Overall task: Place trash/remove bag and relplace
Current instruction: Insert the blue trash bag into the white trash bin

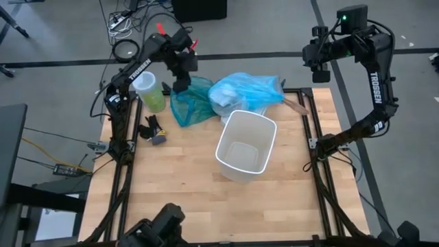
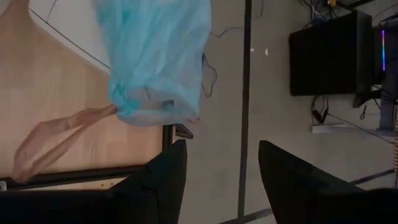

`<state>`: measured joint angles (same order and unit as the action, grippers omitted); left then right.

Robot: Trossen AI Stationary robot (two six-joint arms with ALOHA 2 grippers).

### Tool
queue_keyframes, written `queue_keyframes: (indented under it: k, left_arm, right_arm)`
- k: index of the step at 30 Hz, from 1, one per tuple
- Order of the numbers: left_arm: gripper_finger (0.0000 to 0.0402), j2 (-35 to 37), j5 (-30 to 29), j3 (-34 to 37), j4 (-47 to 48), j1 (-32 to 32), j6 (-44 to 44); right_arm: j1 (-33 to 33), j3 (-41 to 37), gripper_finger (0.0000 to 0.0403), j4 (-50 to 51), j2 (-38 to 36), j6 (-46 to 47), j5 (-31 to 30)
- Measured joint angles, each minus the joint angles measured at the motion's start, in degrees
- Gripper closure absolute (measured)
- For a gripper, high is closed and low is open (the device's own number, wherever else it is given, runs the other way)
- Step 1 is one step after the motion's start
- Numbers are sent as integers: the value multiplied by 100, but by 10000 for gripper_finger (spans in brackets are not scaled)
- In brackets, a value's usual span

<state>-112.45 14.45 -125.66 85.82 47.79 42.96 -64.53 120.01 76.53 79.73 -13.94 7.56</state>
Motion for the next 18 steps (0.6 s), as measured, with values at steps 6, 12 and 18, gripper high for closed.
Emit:
queue_keyframes:
  k: [6,12,18]
  left_arm:
    - [329,80,-877,468,-200,-226,387]
    - [347,251,-898,1681,-365,-302,493]
    - [351,792,-839,2786,-762,-217,618]
  right_arm:
    - [-2,0,216,5,69,-9,66]
    - [-2,-19,217,12,78,-12,168]
    - [0,-20,216,22,78,-13,172]
